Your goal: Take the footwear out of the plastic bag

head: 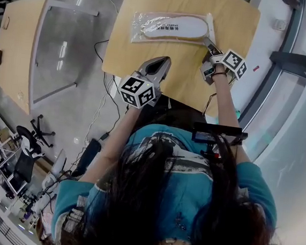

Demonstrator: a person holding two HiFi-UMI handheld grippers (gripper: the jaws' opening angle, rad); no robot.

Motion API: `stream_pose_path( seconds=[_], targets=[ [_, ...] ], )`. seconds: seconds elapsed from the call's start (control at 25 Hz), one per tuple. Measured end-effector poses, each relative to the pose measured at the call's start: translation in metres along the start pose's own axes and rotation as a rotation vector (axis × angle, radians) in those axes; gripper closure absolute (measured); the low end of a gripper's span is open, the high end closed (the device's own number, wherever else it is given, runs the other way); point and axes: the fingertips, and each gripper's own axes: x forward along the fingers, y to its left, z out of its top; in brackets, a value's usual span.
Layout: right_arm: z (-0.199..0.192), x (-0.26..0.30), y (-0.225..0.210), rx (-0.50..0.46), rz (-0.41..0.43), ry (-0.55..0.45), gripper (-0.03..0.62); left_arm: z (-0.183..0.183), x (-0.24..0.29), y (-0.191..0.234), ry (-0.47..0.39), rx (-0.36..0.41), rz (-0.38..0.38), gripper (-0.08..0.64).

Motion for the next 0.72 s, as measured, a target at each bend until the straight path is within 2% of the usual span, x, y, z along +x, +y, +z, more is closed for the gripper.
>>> stream_pose_path(
  seconds=[0.04, 0.08, 0.2, 0.44, 0.6, 0.72],
  targets=[
    [0.000, 0.001, -0.002, 0.026, 0.006, 0.003, 0.424, 0.000, -0.001, -0.001, -0.003, 0.000, 0.004, 0.555],
    [0.000, 0.002, -0.004, 0.044, 0.005, 0.003, 0.494, -0.001, -0.002, -0.001, -0.006, -0.001, 0.007, 0.554],
    [-0.005, 0.002, -0.004, 0.066, 0.011, 0.001, 0.531, -0.001, -0.006, 0.003, -0.015, -0.010, 0.010, 0.554],
    [-0.023, -0.007, 0.017, 0.109, 0.078, 0.014, 0.562, 0.003, -0.010, 0.017, -0.046, -0.047, 0.014, 0.554],
    [-0.032, -0.018, 0.030, 0.150, 0.146, 0.010, 0.566, 0.006, -0.009, 0.021, -0.060, -0.122, -0.009, 0.552],
    [-0.044, -0.025, 0.041, 0.184, 0.183, -0.002, 0.566, 0.001, -0.014, 0.025, -0.035, -0.187, -0.044, 0.472]
  ],
)
